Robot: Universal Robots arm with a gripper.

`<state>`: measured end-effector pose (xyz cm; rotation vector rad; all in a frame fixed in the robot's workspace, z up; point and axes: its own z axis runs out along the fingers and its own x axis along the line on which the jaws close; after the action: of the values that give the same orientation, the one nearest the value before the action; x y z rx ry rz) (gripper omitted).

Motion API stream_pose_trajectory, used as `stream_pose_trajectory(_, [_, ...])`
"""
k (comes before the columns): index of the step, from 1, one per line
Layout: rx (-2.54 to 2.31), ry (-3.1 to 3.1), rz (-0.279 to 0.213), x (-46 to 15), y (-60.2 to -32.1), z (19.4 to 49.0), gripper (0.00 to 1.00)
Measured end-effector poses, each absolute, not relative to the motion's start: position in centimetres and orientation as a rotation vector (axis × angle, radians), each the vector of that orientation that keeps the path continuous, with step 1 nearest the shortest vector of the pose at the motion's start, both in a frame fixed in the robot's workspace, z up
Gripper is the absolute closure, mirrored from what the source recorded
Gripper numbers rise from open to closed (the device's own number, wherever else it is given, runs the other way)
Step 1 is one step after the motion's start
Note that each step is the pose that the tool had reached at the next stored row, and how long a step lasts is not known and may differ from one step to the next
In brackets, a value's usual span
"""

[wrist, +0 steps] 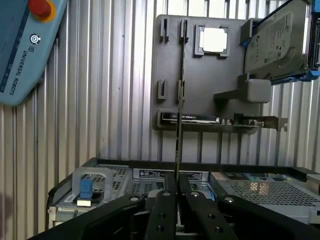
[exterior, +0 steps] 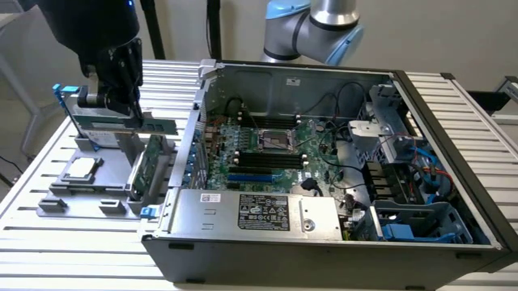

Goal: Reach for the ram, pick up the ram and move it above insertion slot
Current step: 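Pick up the ram and move it above insertion slot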

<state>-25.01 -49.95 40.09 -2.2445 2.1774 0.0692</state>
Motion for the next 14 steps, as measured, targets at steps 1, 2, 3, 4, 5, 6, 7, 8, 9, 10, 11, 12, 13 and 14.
stream_pose_trajectory(1, [-2.244,2.177,0.071,-24.7,-49.9,40.1,0.87])
stream_pose_trajectory(2, [-2.243,2.176,0.072,-24.3,-49.9,40.1,0.87])
stream_pose_trajectory(3, [-2.243,2.176,0.073,-23.9,-49.8,40.1,0.87])
stream_pose_trajectory(4, [-2.242,2.175,0.074,-23.5,-49.7,40.1,0.87])
stream_pose_trajectory(5, [-2.242,2.175,0.075,-23.2,-49.7,40.1,0.87])
stream_pose_trajectory(6, [-2.241,2.174,0.076,-22.8,-49.6,40.1,0.87])
stream_pose_trajectory(7, [-2.241,2.174,0.077,-22.4,-49.6,40.1,0.87])
stream_pose_trajectory(8, [-2.240,2.173,0.078,-22.0,-49.6,40.1,0.87])
stream_pose_trajectory(9, [-2.240,2.173,0.079,-21.5,-49.5,40.1,0.87])
stream_pose_trajectory(10, [-2.239,2.172,0.080,-21.0,-49.5,40.1,0.87])
stream_pose_trajectory(11, [-2.239,2.172,0.081,-20.6,-49.5,40.1,0.87])
stream_pose_trajectory(12, [-2.239,2.171,0.081,-20.2,-49.4,40.1,0.87])
stream_pose_trajectory(13, [-2.238,2.171,0.082,-19.7,-49.4,40.1,0.87])
stream_pose_trajectory(14, [-2.238,2.171,0.082,-19.3,-49.3,40.1,0.87])
